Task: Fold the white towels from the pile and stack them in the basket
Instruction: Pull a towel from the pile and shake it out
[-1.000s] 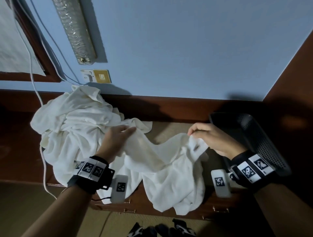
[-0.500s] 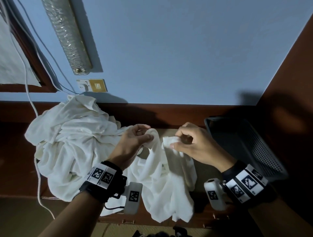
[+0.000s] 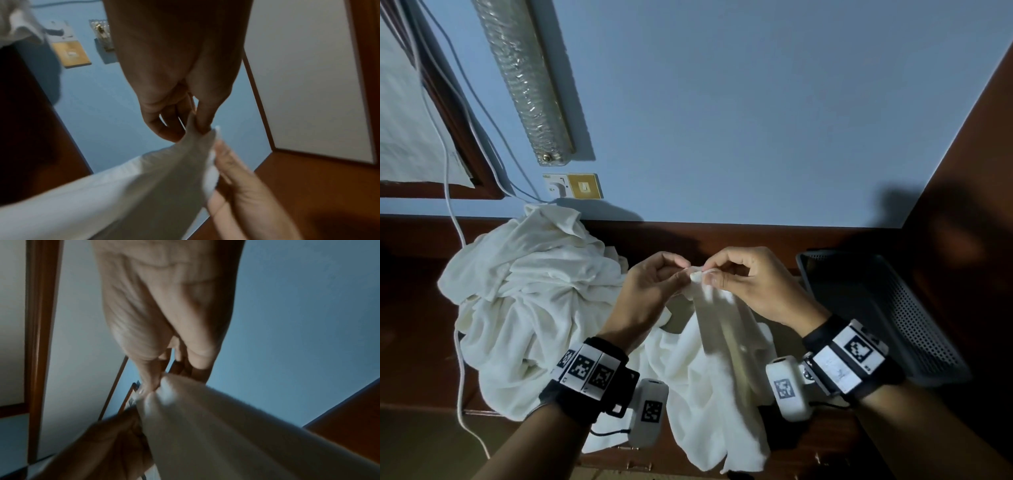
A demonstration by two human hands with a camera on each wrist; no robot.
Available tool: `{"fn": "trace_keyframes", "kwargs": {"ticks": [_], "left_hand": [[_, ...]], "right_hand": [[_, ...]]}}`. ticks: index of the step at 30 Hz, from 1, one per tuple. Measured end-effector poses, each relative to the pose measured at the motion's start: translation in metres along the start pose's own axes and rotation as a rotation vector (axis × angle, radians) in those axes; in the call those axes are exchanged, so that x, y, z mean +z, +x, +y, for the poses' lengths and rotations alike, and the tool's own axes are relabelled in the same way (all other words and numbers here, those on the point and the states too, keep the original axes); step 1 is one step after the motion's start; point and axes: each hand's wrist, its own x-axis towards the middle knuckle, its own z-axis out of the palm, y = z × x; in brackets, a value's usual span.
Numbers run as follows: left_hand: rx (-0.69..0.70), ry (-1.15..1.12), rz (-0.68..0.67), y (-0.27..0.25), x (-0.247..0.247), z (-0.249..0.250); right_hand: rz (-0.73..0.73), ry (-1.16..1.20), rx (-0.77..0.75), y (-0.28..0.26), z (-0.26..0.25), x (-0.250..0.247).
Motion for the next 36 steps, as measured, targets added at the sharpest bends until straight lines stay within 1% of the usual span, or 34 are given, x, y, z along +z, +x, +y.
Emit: {"fn": "trace_keyframes", "kwargs": {"ticks": [2, 4, 6, 8, 10, 13, 14, 15, 16, 17, 19, 20, 22, 23, 25, 26, 27, 28, 29, 31, 33, 36], "left_hand": [[-0.02, -0.079, 0.012, -0.004, 0.003, 0.001], [-0.028, -0.125, 0.002, -0.009, 0.005, 0.001], [-0.004, -0.112, -0.023, -0.015, 0.006, 0.001], [0.043, -0.011, -0.029, -0.017, 0.006, -0.002], [0.075, 0.081, -0.005, -0.018, 0.005, -0.004], [0.099, 0.141, -0.004, -0.018, 0.002, -0.002], [0.12, 0.145, -0.014, -0.02, 0.0, 0.002], [0.149, 0.148, -0.021, -0.021, -0.003, 0.006], [0.182, 0.15, -0.02, -0.022, -0.006, 0.011], [0.216, 0.155, -0.004, -0.021, -0.012, 0.017], [0.273, 0.168, 0.068, -0.014, -0.031, 0.033], [0.288, 0.152, 0.111, -0.009, -0.044, 0.043], [0.306, 0.103, 0.192, 0.001, -0.078, 0.066], [0.328, 0.101, 0.234, 0.004, -0.097, 0.078], [0.377, 0.171, 0.308, 0.007, -0.134, 0.098], [0.389, 0.245, 0.345, 0.008, -0.151, 0.104], [0.392, 0.335, 0.389, 0.008, -0.167, 0.107], [0.386, 0.427, 0.425, 0.008, -0.182, 0.108], [0.371, 0.51, 0.453, 0.008, -0.195, 0.106], [0.341, 0.633, 0.498, 0.007, -0.214, 0.101], [0.327, 0.749, 0.533, 0.007, -0.226, 0.098], [0.284, 0.94, 0.523, 0.01, -0.245, 0.097]], "right_hand": [[0.1, -0.011, 0.03, 0.002, 0.007, 0.006], [0.187, -0.023, 0.03, 0.002, 0.013, 0.012], [0.245, -0.032, 0.019, 0.002, 0.015, 0.017], [0.239, 0.004, 0.047, 0.001, 0.014, 0.019], [0.192, 0.059, 0.061, 0.0, 0.013, 0.024], [0.125, 0.091, 0.049, -0.003, 0.015, 0.025], [0.063, 0.114, 0.083, -0.004, 0.016, 0.024], [-0.038, 0.114, 0.143, -0.005, 0.016, 0.022], [-0.164, 0.047, 0.209, -0.007, 0.017, 0.021], [-0.295, -0.085, 0.27, -0.008, 0.024, 0.02], [-0.53, -0.323, 0.398, -0.014, 0.041, 0.02], [-0.633, -0.37, 0.47, -0.019, 0.053, 0.019], [-0.76, -0.408, 0.703, -0.032, 0.084, 0.015], [-0.805, -0.49, 0.816, -0.039, 0.097, 0.012], [-0.923, -0.797, 0.918, -0.054, 0.122, 0.004], [-0.983, -0.934, 0.939, -0.059, 0.134, -0.001], [-1.01, -1.029, 0.947, -0.062, 0.145, -0.007], [-0.988, -1.093, 0.94, -0.062, 0.153, -0.014], [-0.921, -1.13, 0.925, -0.06, 0.159, -0.022], [-0.719, -1.177, 0.847, -0.049, 0.161, -0.045], [-0.497, -1.176, 0.781, -0.032, 0.153, -0.075], [-0.189, -1.108, 0.699, 0.0, 0.127, -0.121]]}}
